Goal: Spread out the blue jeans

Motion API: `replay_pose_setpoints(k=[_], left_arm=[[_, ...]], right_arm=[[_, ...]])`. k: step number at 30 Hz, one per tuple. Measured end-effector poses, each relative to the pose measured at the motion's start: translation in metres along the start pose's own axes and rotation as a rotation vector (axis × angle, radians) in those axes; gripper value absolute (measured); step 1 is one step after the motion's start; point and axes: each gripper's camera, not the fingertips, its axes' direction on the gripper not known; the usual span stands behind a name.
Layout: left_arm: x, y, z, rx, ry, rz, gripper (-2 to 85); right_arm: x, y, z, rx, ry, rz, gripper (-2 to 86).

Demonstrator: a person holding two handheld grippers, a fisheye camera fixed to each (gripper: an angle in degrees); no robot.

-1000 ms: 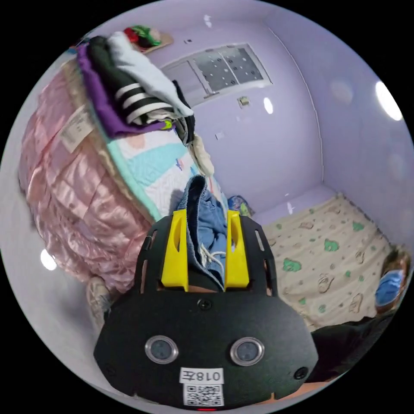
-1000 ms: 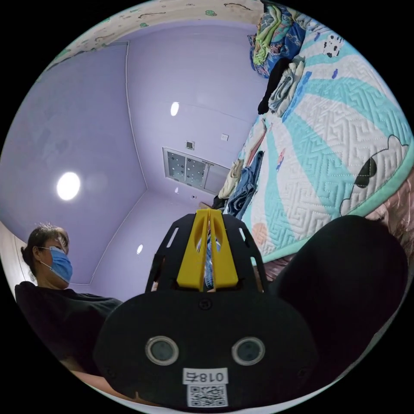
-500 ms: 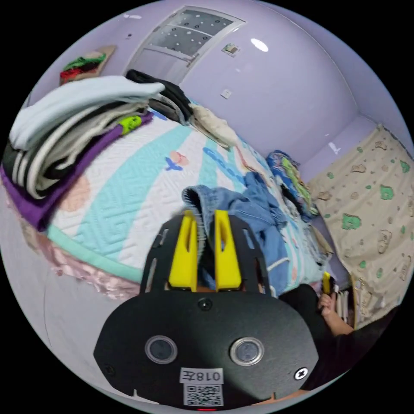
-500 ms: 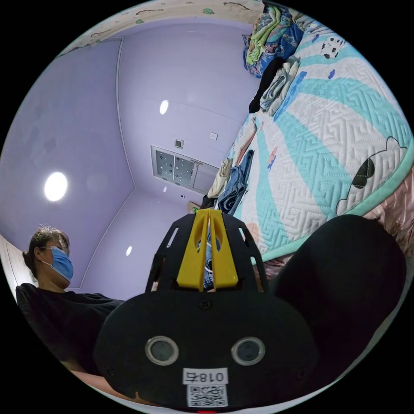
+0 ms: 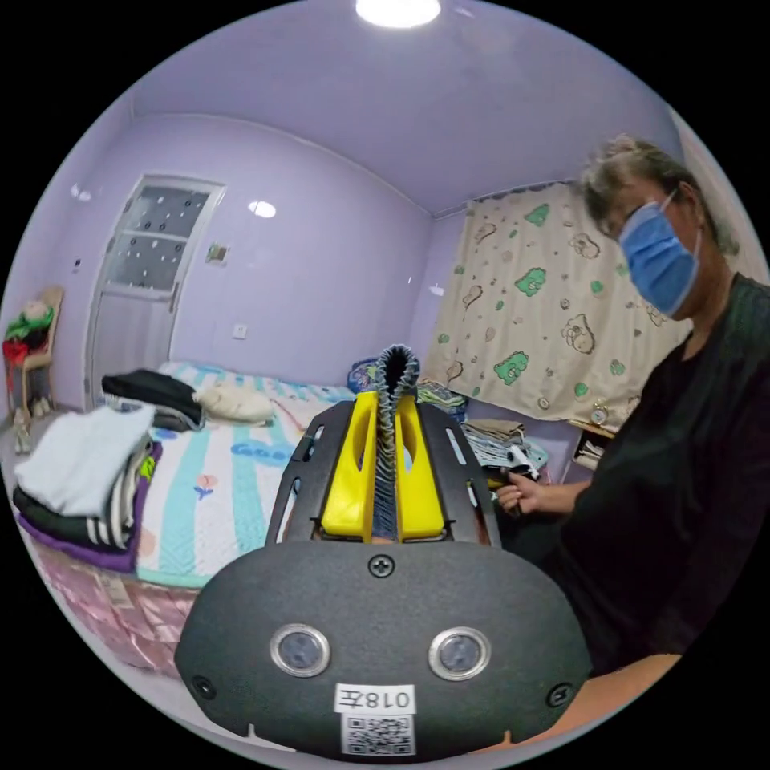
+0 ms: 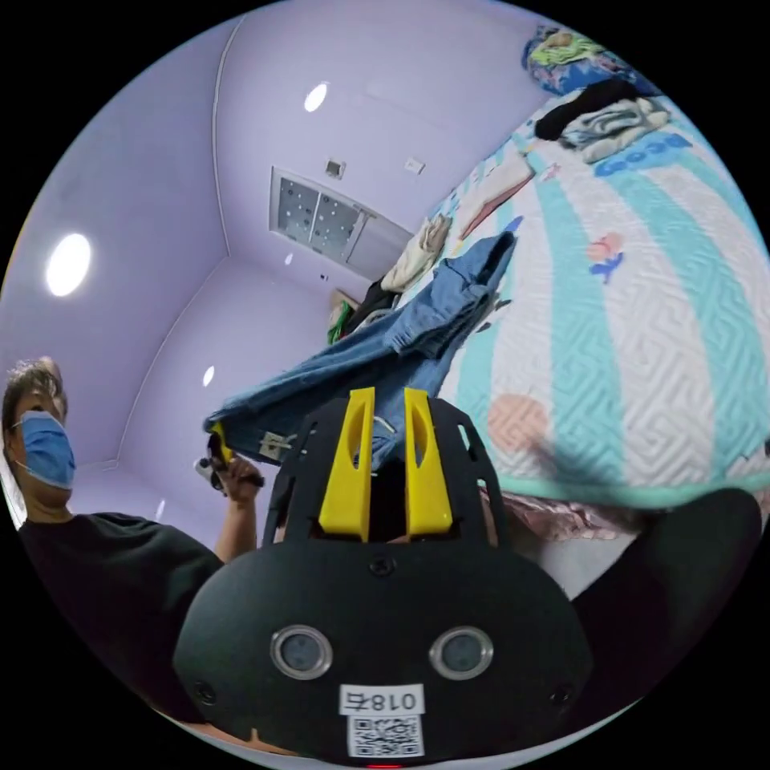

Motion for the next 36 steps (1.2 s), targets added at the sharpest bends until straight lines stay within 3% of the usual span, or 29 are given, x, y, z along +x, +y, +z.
replay_pose_setpoints(k=[6,9,11,15,18,21,24,27,32,36], left_arm=[[0.066,-0.022,-0.140,0.043,-0.096,0.123,3.4],[0.081,-0.010,-0.194,0.033,-0.204,0.077,3.5],[0.084,0.005,-0.218,0.028,-0.263,0.008,3.5],[0.088,0.039,-0.247,0.026,-0.358,-0.117,3.3],[0.089,0.053,-0.259,0.067,-0.367,-0.154,3.2],[0.087,0.058,-0.265,0.079,-0.380,-0.193,3.1],[0.086,0.058,-0.270,0.093,-0.409,-0.227,2.9],[0.087,0.056,-0.277,0.154,-0.407,-0.235,2.6],[0.087,0.033,-0.273,0.226,-0.405,-0.192,2.2],[0.075,-0.014,-0.241,0.227,-0.422,-0.146,2.0]], right_arm=[[-0.076,0.003,0.116,-0.271,0.178,-0.221,12.4],[-0.132,0.023,0.167,-0.322,0.351,-0.467,14.6],[-0.178,0.053,0.201,-0.372,0.311,-0.695,15.2],[-0.217,0.110,0.255,-0.563,0.230,-0.827,15.0],[-0.228,0.149,0.297,-0.607,0.438,-0.889,13.1],[-0.218,0.181,0.336,-0.789,0.701,-1.013,7.1],[-0.231,0.162,0.304,-0.655,0.660,-0.908,6.1],[-0.240,0.116,0.227,-0.401,0.636,-0.710,5.9],[-0.262,0.080,0.037,0.090,0.798,-0.513,5.9],[-0.295,0.091,-0.068,0.369,0.905,-0.464,5.9]])
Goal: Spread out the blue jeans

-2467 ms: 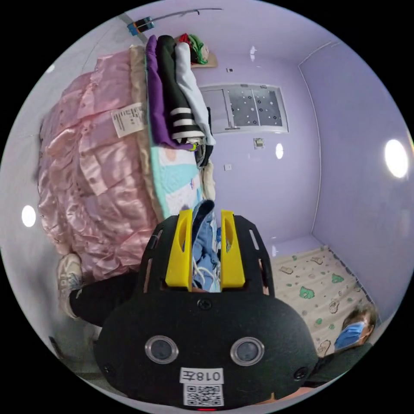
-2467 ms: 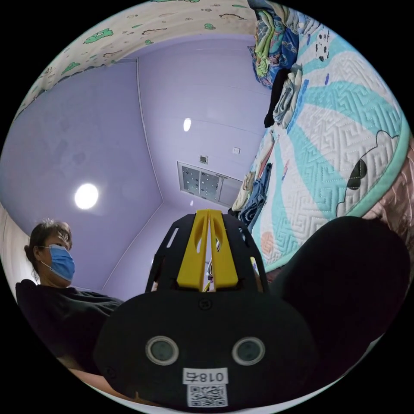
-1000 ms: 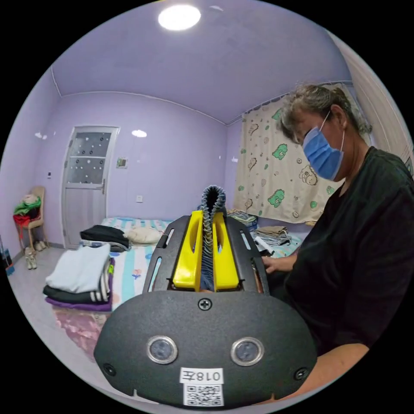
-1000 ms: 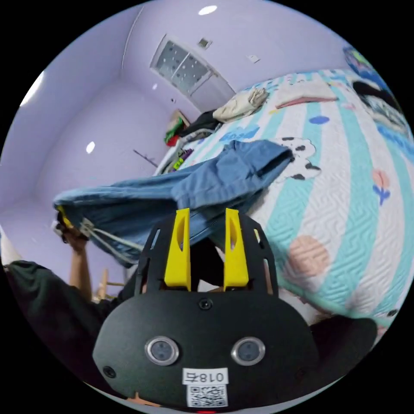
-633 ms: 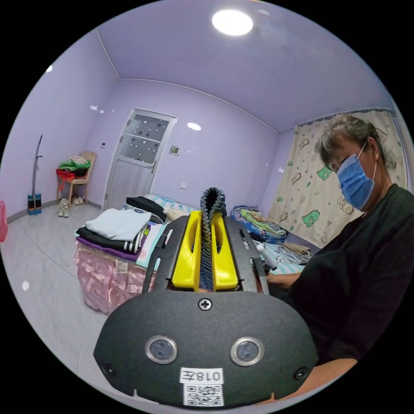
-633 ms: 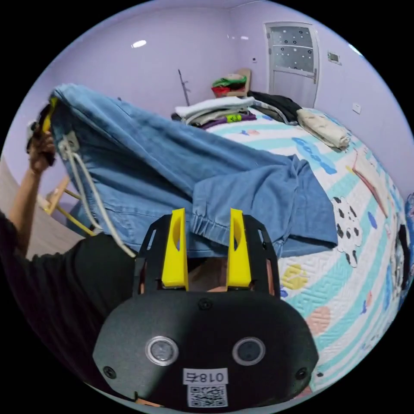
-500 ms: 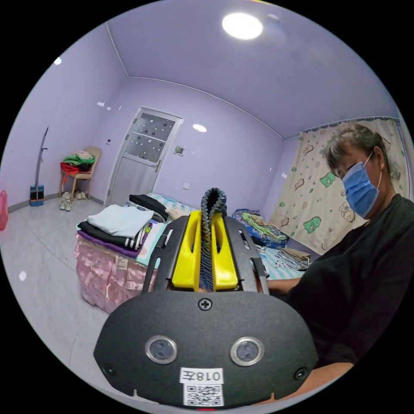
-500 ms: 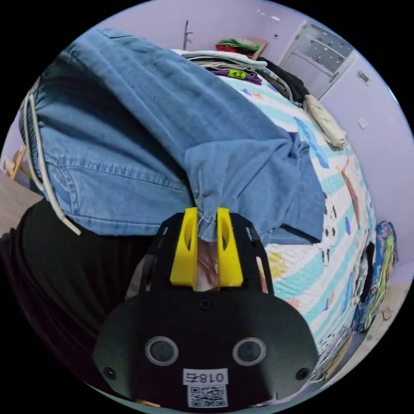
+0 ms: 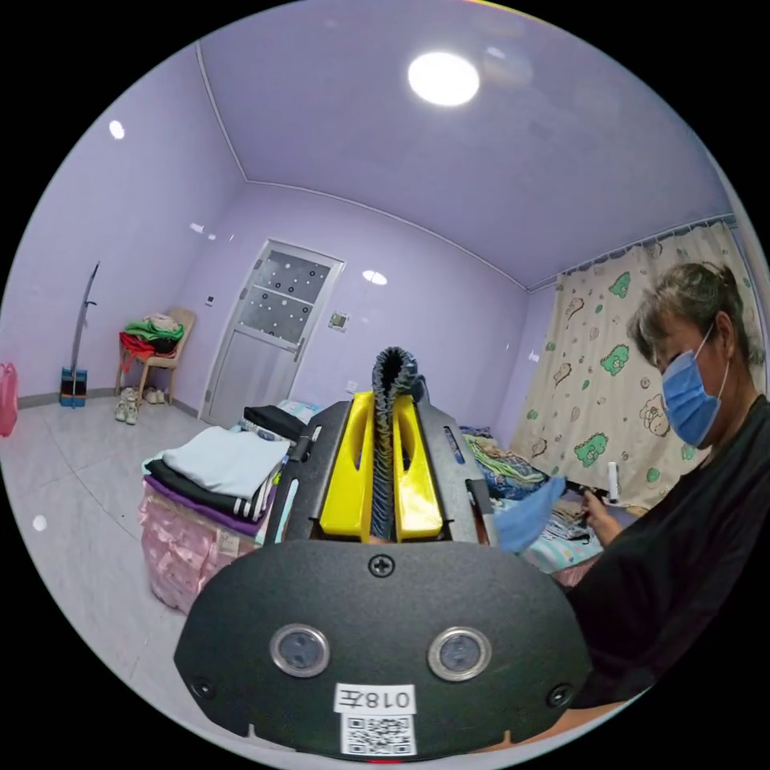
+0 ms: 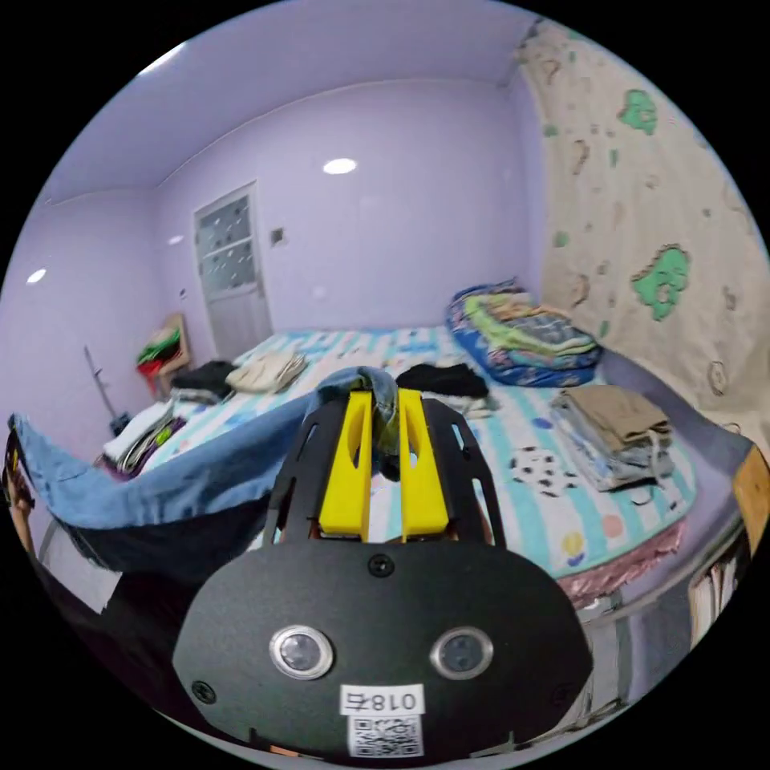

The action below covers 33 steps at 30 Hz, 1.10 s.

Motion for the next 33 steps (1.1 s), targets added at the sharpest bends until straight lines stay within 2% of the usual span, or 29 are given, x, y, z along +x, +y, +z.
replay_pose_setpoints(k=[2,5,8,12,14,17,18,19,20,22,23,24,26,30,33], left_arm=[[0.002,-0.018,0.022,0.034,0.017,-0.012,2.1],[0.012,-0.045,0.062,0.086,0.053,-0.027,2.4],[0.024,-0.071,0.113,0.070,0.070,-0.025,2.8],[0.040,-0.101,0.215,-0.051,0.080,0.001,3.3],[0.040,-0.114,0.275,-0.121,0.089,-0.004,3.4],[0.033,-0.140,0.423,-0.245,0.118,-0.029,3.9],[0.028,-0.149,0.498,-0.303,0.119,-0.055,4.2],[0.020,-0.152,0.577,-0.371,0.117,-0.105,5.3],[0.015,-0.150,0.616,-0.420,0.107,-0.139,5.9],[-0.007,-0.110,0.735,-0.624,0.095,-0.384,9.7],[-0.010,-0.097,0.750,-0.645,0.109,-0.436,9.8],[-0.009,-0.074,0.764,-0.620,0.129,-0.509,10.0],[-0.007,-0.045,0.772,-0.599,0.178,-0.541,10.4],[-0.005,0.024,0.756,-0.776,0.143,-0.431,11.1],[-0.011,0.079,0.740,-0.880,0.118,-0.479,11.7]], right_arm=[[0.024,-0.007,-0.055,0.114,0.112,0.041,5.9],[0.047,-0.011,-0.111,0.169,0.192,0.069,6.0],[0.065,-0.009,-0.150,0.182,0.267,0.081,6.0],[0.086,-0.015,-0.164,0.108,0.299,0.099,6.0],[0.098,-0.033,-0.145,0.043,0.321,0.096,6.1],[0.121,-0.091,-0.078,-0.049,0.311,0.095,6.9],[0.127,-0.107,-0.056,-0.082,0.312,0.096,7.2],[0.140,-0.139,-0.007,-0.179,0.336,0.092,8.9],[0.159,-0.165,0.048,-0.334,0.365,0.137,10.2],[0.183,-0.179,0.116,-0.544,0.383,0.203,11.2],[0.195,-0.175,0.141,-0.646,0.379,0.246,11.6],[0.200,-0.172,0.146,-0.653,0.373,0.274,11.4],[0.209,-0.154,0.139,-0.557,0.301,0.321,10.8],[0.227,-0.098,0.128,-0.577,0.247,0.289,9.9],[0.249,-0.044,0.121,-0.626,0.107,0.373,8.6]])
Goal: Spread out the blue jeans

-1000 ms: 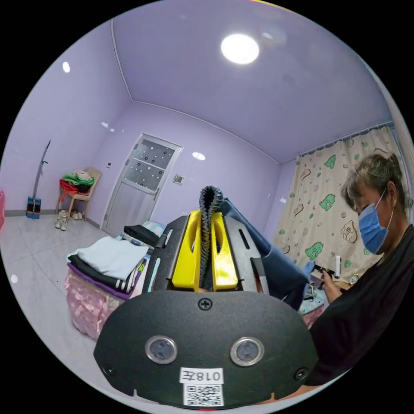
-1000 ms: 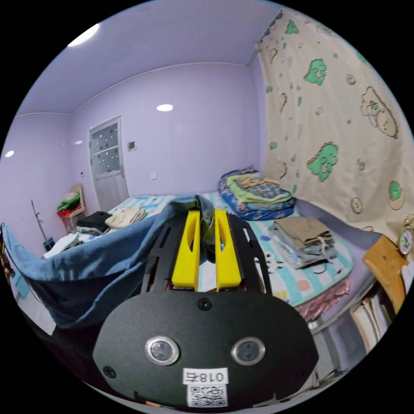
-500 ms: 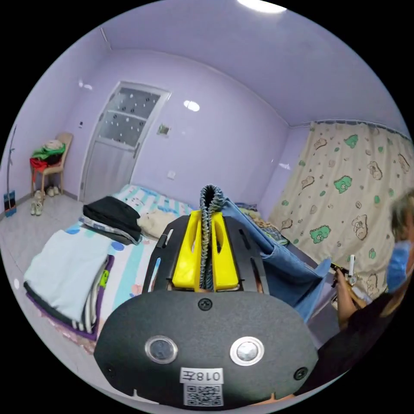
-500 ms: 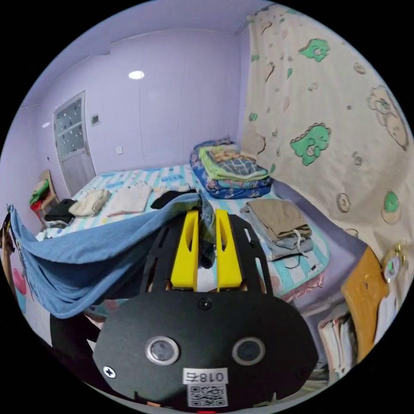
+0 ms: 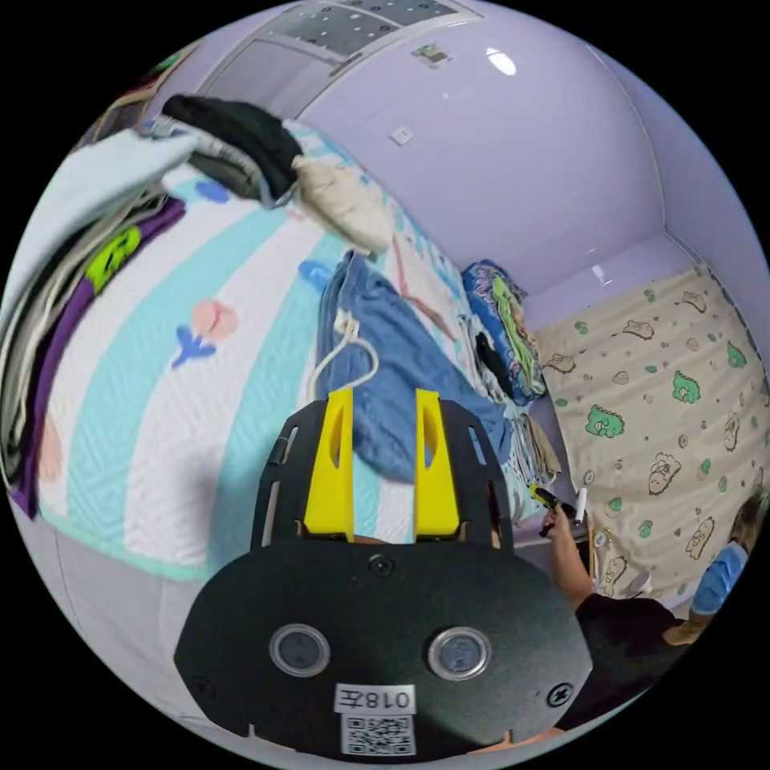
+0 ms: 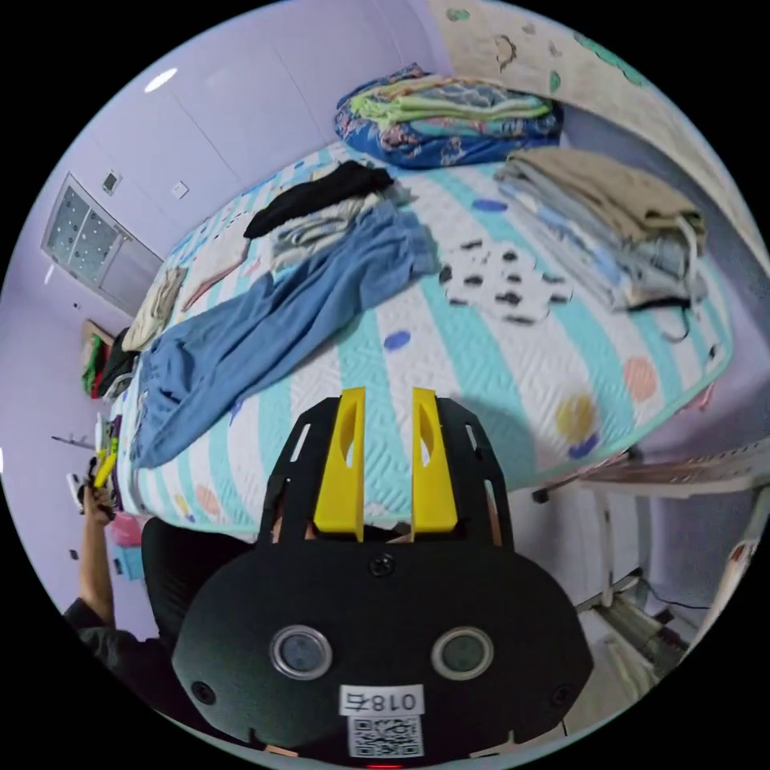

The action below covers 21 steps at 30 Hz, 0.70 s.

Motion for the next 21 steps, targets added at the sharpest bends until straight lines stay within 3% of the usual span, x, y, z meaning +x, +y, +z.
replay_pose_setpoints(k=[6,13,17,21], left_arm=[[-0.012,0.062,0.028,0.117,-0.112,-0.203,12.4],[0.025,0.092,0.105,0.212,0.091,-0.349,12.0],[0.025,0.092,0.139,0.230,0.086,-0.430,9.1],[0.038,0.091,0.161,0.270,0.157,-0.403,11.3]], right_arm=[[0.038,0.067,0.016,0.014,-0.137,0.130,5.9],[0.053,0.090,-0.002,0.099,-0.136,0.199,3.5],[0.054,0.081,-0.018,0.156,-0.138,0.181,2.7],[0.056,0.067,-0.027,0.187,-0.169,0.143,2.8]])
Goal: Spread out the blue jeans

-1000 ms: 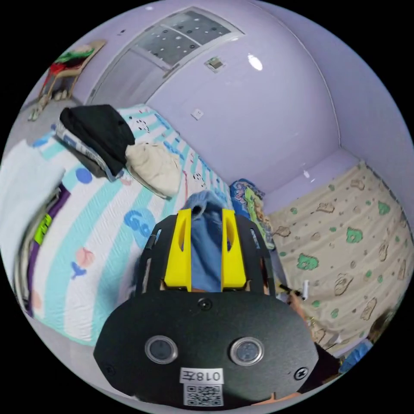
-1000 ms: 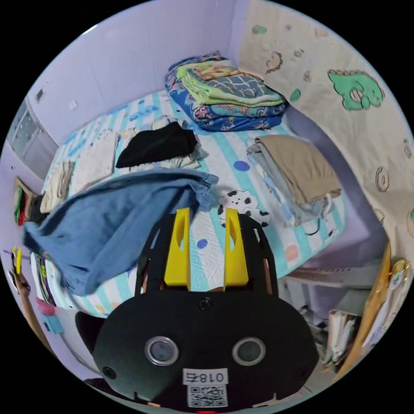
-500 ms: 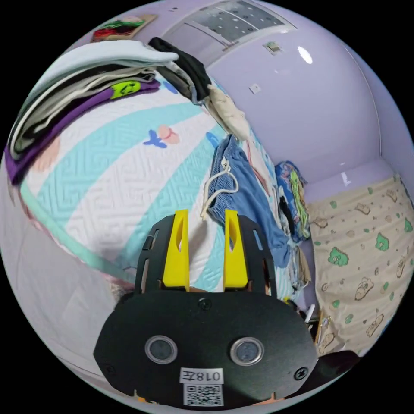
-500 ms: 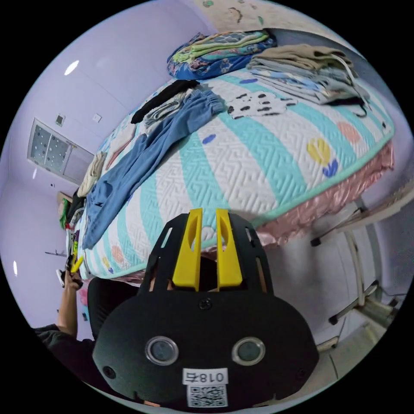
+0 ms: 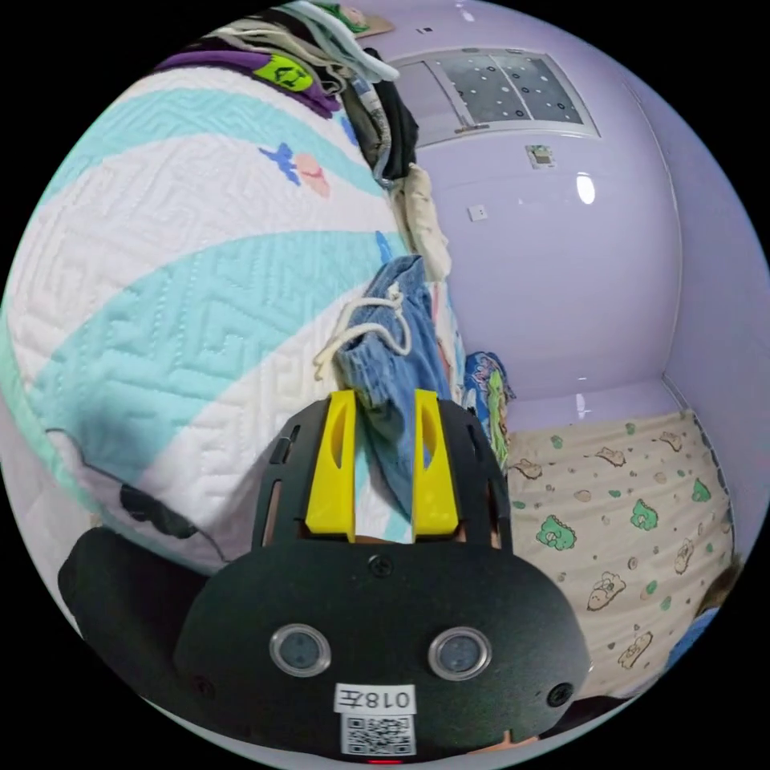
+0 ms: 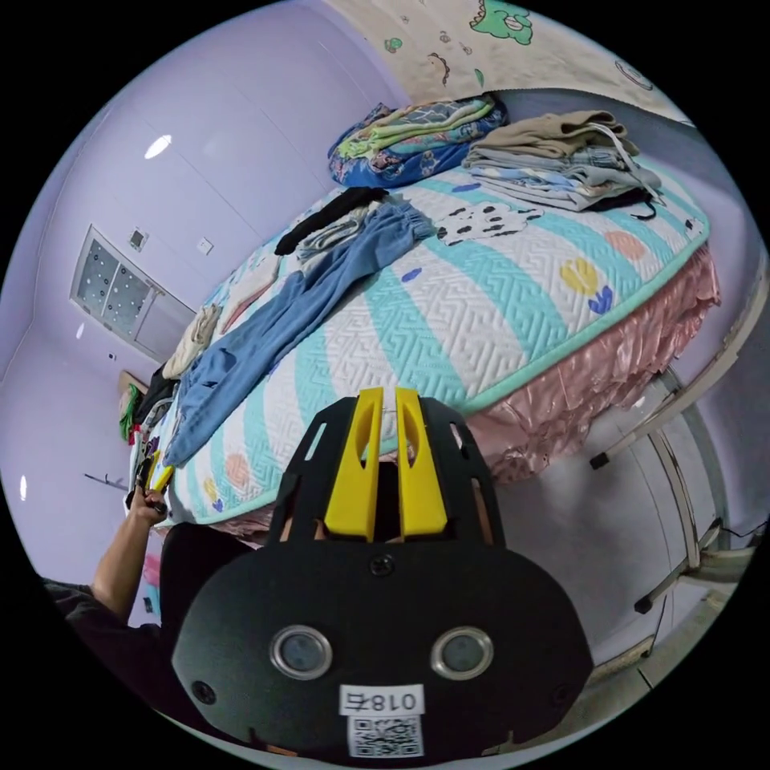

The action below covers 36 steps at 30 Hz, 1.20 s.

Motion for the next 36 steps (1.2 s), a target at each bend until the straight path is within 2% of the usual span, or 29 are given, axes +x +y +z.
replay_pose_setpoints(k=[5,7,10,15,18,21,24,25,26,30,33,36], left_arm=[[0.010,0.001,0.037,-0.046,-0.014,0.017,8.3],[0.003,0.002,0.055,-0.063,0.026,-0.026,4.7],[0.000,0.012,0.070,-0.051,0.106,-0.015,3.7],[-0.009,0.033,0.039,0.001,0.215,0.043,3.1],[-0.013,0.049,0.012,-0.030,0.201,0.101,3.0],[-0.017,0.068,-0.011,-0.054,0.208,0.138,2.9],[-0.027,0.088,-0.036,-0.040,0.243,0.145,2.8],[-0.033,0.095,-0.047,-0.032,0.257,0.135,2.8],[-0.036,0.097,-0.052,-0.029,0.259,0.131,2.8],[-0.037,0.106,-0.073,-0.074,0.239,0.167,2.9],[-0.029,0.113,-0.090,-0.095,0.258,0.222,3.1],[-0.036,0.127,-0.116,-0.100,0.275,0.250,3.2]], right_arm=[[0.001,-0.045,0.006,0.040,-0.077,-0.016,5.3],[-0.005,-0.072,0.013,0.047,-0.105,-0.040,5.9],[-0.025,-0.130,0.031,0.047,-0.140,-0.115,6.6],[-0.036,-0.230,0.069,0.043,-0.038,-0.092,9.4],[-0.024,-0.288,0.095,0.017,-0.019,-0.001,10.9],[-0.020,-0.332,0.121,-0.017,0.096,0.029,11.8],[-0.023,-0.352,0.157,-0.134,0.227,-0.038,9.6],[-0.020,-0.354,0.177,-0.252,0.285,-0.074,7.0],[-0.018,-0.352,0.183,-0.289,0.329,-0.108,3.8],[0.002,-0.344,0.127,-0.116,0.161,-0.092,0.7],[0.037,-0.310,0.049,0.081,0.005,-0.081,0.1],[0.112,-0.246,-0.015,0.187,-0.222,0.071,0.2]])
